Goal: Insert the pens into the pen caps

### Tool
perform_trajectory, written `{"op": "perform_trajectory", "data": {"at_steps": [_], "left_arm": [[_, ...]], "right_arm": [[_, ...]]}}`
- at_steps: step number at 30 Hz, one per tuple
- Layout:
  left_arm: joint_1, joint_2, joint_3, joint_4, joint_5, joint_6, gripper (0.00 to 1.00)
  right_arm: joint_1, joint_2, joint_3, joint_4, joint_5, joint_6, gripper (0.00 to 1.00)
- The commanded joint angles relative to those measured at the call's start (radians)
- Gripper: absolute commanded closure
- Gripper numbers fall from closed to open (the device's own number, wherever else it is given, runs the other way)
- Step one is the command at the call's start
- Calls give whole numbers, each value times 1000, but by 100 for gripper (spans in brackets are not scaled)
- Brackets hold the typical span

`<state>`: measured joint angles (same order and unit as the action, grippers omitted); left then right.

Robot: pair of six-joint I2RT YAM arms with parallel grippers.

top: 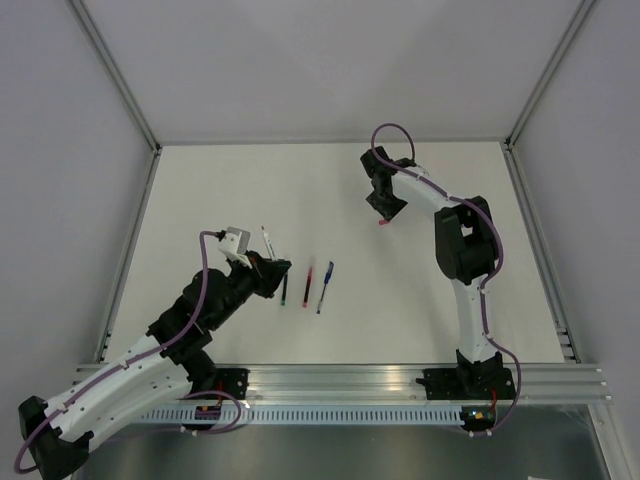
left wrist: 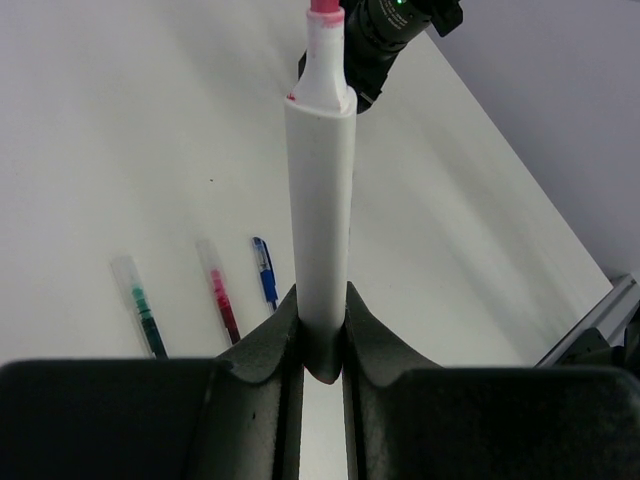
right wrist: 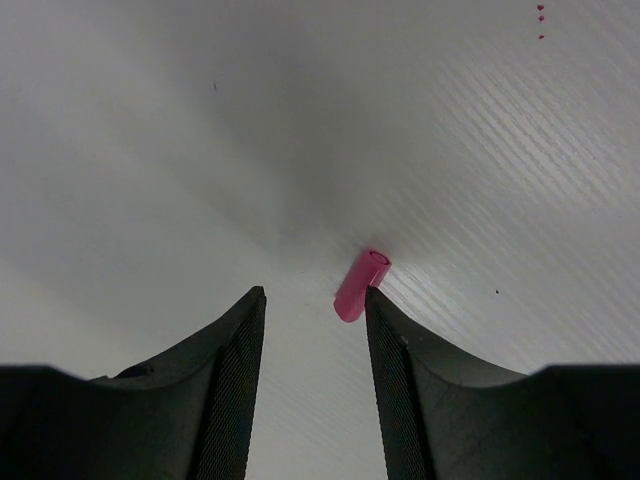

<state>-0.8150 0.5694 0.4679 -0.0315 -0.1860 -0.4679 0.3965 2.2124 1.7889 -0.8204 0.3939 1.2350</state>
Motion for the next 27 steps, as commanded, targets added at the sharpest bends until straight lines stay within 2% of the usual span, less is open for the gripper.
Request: {"op": "perform_trajectory", "data": {"at_steps": [1,27], "left_arm": [[-3,1,0,1,-26,-25,98],[-3,-20,0,-16,-56,-31,98]], "right_arm": [[-1,6,56,-55,42,38,49],[-15,64,10,-100,19,40,57]]}}
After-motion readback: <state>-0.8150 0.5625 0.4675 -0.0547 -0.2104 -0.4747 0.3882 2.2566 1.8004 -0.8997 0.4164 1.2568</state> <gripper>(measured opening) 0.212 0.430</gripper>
